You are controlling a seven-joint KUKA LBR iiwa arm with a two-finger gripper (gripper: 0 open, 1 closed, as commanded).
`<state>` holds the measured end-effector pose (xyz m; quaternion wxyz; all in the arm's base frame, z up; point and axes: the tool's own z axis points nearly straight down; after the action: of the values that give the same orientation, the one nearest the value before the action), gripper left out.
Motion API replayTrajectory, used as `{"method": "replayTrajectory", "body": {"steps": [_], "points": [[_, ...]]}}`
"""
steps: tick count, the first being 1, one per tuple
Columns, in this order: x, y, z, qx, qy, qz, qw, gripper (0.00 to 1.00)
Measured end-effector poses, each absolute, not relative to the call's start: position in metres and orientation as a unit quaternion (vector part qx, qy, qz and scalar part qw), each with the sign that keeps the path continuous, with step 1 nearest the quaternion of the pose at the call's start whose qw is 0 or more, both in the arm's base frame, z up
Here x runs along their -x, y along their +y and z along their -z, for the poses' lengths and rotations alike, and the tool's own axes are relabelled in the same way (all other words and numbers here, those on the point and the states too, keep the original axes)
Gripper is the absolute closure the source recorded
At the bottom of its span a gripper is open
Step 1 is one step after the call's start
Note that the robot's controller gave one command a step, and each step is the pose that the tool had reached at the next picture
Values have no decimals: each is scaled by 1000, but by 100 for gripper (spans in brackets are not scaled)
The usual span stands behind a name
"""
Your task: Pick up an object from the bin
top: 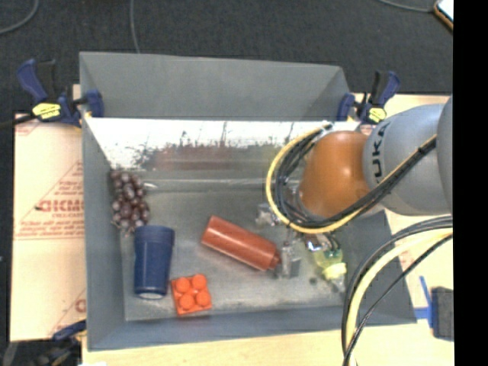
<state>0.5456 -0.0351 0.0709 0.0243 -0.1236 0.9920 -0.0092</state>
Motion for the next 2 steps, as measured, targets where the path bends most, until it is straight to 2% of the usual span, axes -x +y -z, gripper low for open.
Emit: {"method": "replayTrajectory", "body": {"steps": [1, 2], "points": [[-502, 51, -75, 51, 999, 2, 14, 100], [-502, 51, -75, 51, 999, 2, 14, 100]]}}
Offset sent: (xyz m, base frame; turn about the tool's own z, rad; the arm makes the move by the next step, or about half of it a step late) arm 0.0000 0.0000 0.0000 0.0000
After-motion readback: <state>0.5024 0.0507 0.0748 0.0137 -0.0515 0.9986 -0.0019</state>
